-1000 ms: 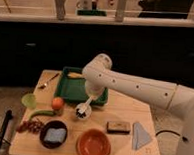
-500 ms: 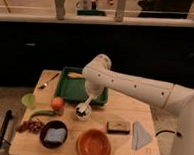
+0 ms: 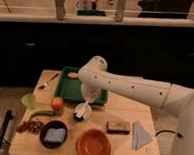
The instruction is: Place brush in paper cup
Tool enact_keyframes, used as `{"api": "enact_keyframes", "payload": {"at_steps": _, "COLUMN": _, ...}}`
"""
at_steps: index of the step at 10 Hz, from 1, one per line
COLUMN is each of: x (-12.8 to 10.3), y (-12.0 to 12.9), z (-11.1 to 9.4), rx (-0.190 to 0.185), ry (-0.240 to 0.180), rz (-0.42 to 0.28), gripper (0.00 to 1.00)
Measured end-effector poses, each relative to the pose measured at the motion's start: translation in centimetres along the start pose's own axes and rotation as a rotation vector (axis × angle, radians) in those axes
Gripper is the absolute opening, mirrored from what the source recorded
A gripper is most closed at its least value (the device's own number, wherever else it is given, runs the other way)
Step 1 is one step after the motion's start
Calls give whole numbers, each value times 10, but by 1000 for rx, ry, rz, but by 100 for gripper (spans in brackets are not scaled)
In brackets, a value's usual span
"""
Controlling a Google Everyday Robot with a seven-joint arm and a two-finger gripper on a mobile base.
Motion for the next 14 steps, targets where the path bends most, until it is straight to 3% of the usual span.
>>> {"api": "enact_keyframes", "payload": {"at_steps": 7, "x": -19, "y": -11, "z": 7, "rx": -51, "ry": -76, "rz": -57, "gripper": 0}}
{"api": "enact_keyframes", "payload": {"at_steps": 14, "x": -27, "y": -11, "z": 5, "rx": -68, "ry": -109, "rz": -71, "gripper": 0}}
